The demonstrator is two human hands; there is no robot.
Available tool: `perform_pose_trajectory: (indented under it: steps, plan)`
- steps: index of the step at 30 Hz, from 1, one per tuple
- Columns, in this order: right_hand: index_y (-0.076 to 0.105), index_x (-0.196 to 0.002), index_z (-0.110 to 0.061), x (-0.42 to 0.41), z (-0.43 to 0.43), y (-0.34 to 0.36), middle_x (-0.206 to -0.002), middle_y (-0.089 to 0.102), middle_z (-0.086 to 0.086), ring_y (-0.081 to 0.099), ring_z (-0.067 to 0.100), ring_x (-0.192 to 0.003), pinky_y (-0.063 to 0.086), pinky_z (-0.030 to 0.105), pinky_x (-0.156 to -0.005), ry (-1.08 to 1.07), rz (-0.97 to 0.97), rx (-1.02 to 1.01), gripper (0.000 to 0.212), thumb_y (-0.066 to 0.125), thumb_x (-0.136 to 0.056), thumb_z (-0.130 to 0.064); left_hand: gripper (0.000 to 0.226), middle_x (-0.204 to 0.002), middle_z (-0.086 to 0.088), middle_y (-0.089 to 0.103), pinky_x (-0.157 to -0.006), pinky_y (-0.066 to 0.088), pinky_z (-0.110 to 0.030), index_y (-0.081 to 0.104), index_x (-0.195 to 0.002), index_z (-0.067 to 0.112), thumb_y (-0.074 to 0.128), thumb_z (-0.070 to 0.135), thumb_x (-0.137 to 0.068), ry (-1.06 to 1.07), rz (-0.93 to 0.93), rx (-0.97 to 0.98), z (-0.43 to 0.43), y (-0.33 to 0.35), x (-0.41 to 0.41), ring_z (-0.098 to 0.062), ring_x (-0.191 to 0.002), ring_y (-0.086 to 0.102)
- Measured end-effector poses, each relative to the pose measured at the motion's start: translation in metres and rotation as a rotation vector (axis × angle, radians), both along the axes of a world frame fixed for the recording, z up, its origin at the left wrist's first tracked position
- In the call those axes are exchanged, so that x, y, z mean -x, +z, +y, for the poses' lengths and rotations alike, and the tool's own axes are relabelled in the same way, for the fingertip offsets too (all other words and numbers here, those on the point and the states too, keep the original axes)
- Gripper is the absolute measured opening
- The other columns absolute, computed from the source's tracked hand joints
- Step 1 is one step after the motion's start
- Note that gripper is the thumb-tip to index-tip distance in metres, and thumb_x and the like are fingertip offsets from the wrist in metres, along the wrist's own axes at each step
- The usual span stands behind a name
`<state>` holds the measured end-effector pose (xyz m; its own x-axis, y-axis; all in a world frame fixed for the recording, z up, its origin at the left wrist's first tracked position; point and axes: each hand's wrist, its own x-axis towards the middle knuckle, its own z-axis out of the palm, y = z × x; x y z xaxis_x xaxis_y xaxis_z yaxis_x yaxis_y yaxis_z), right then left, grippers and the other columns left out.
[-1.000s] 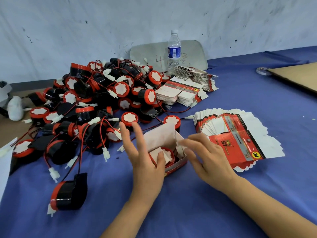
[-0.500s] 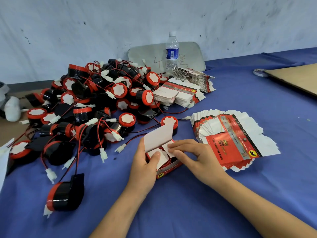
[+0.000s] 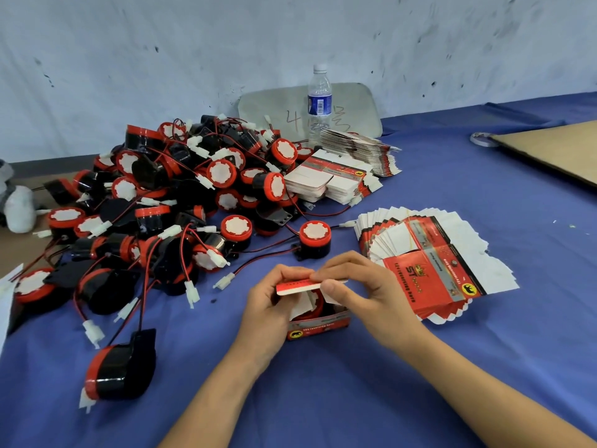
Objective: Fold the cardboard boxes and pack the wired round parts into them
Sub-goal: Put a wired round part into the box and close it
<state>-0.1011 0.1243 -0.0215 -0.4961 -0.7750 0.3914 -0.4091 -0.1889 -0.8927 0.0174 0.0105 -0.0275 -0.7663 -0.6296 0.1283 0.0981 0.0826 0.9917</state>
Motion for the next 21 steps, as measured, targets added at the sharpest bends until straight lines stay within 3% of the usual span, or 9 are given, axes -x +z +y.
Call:
perform_pose_trajectory:
  steps: [4,7,12,15,18,21]
  plan:
    - [0.074,-0.102,-0.025,0.004,0.004,-0.003,-0.11,0.064,-0.01,0.059,0.012,-0.112,0.049,0.02,-0.088,0.084,0.018,-0.087,0.018,0.068,-0.085,-0.027,0.021,-0.092,0.009,0.073,-0.063,0.054,-0.02,0.065,-0.092,0.008,0.059,-0.011,-0.085,-0.002,-0.005,-0.067,-0.002,0.0,0.001,-0.01,-0.082,0.07]
    - [0.071,-0.11,-0.024,0.004,0.005,-0.004,-0.116,0.062,-0.006,0.057,0.012,-0.115,0.052,0.025,-0.087,0.103,0.058,-0.1,0.026,0.065,-0.086,-0.03,0.023,-0.092,0.004,0.074,-0.062,0.055,-0.023,0.065,-0.094,0.01,0.061,-0.01,-0.085,0.012,-0.02,-0.07,-0.003,-0.002,0.001,-0.014,-0.082,0.071]
    - [0.07,-0.11,-0.021,0.005,-0.001,-0.004,-0.109,0.065,-0.005,0.062,0.006,-0.104,0.05,0.022,-0.089,0.004,0.185,-0.049,0.024,0.064,-0.087,-0.022,0.025,-0.09,-0.004,0.073,-0.066,0.055,-0.023,0.066,-0.095,0.013,0.059,-0.009,-0.087,0.008,-0.027,-0.012,-0.003,-0.001,0.0,-0.018,-0.083,0.07]
    - [0.071,-0.107,-0.02,0.004,-0.005,-0.006,-0.102,0.066,-0.006,0.063,0.004,-0.096,0.048,0.017,-0.085,-0.068,0.212,0.006,0.021,0.067,-0.088,-0.012,0.026,-0.099,0.001,0.069,-0.076,0.05,-0.017,0.061,-0.102,0.02,0.058,-0.003,-0.09,0.148,-0.021,0.046,0.006,-0.005,0.003,-0.005,-0.09,0.065]
    - [0.071,-0.104,-0.018,0.003,-0.006,-0.007,-0.096,0.063,-0.012,0.061,0.0,-0.09,0.044,0.011,-0.078,-0.193,0.249,0.077,0.018,0.063,-0.088,-0.015,0.033,-0.099,0.006,0.055,-0.083,0.042,-0.018,0.044,-0.091,0.028,0.064,0.002,-0.088,0.522,-0.06,0.297,0.02,-0.008,0.002,0.0,-0.093,0.052]
    - [0.071,-0.103,-0.02,0.004,-0.004,-0.006,-0.094,0.065,-0.009,0.06,0.001,-0.087,0.042,0.009,-0.071,-0.293,0.296,0.117,0.017,0.061,-0.089,-0.023,0.028,-0.092,0.011,0.046,-0.072,0.04,-0.018,0.043,-0.085,0.027,0.053,0.001,-0.086,0.46,-0.003,0.773,0.028,-0.011,-0.002,-0.009,-0.083,0.048]
